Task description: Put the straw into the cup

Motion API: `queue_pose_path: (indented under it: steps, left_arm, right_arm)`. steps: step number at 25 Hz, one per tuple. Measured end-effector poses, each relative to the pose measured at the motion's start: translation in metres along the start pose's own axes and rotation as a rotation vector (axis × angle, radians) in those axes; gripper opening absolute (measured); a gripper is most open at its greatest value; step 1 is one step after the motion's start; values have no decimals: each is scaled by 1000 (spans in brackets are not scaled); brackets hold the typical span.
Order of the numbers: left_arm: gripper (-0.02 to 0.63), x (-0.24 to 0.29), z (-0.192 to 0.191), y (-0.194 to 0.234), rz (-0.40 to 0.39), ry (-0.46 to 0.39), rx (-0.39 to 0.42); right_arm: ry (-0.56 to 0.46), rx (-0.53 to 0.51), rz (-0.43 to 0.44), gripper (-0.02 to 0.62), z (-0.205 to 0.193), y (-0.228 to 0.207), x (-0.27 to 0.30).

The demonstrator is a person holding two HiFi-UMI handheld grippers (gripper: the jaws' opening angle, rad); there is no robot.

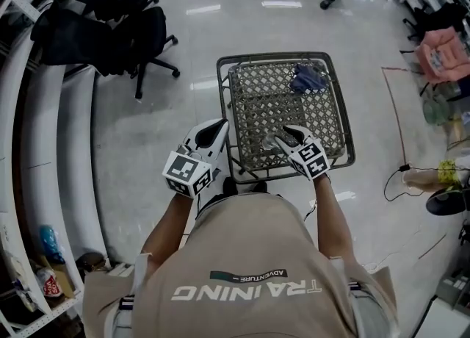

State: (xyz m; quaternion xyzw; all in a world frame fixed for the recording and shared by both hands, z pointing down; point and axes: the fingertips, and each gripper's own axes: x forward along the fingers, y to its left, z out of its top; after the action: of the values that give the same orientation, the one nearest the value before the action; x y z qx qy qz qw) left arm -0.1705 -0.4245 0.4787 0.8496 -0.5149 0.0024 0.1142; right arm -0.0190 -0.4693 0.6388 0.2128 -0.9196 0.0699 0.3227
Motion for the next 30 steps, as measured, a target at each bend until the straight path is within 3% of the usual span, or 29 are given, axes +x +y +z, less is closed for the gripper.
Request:
queue_pose_path:
  steps: [3, 7, 10, 17, 23, 30]
  left_arm:
    - [17, 5, 1, -1, -11, -8, 6]
    - [17, 19, 9, -6, -48, -19, 23]
    - [17, 27, 20, -11, -69, -32, 44]
    - [17, 45, 62, -22, -98, -99, 121]
    - [17, 53, 79, -25, -88, -122, 149]
    - [17, 49, 68, -31, -98, -93, 149]
  right_arm:
    - [-88, 22, -26, 158, 22, -6, -19]
    - [-326, 181, -48, 117, 65, -22, -67]
    - [-441, 176, -107, 72, 96, -32, -107]
    - [-549, 90, -233, 23, 137, -40, -167]
    - [-585, 68, -249, 17, 155, -38, -182]
    - [-575, 39, -245, 17, 156, -27, -182]
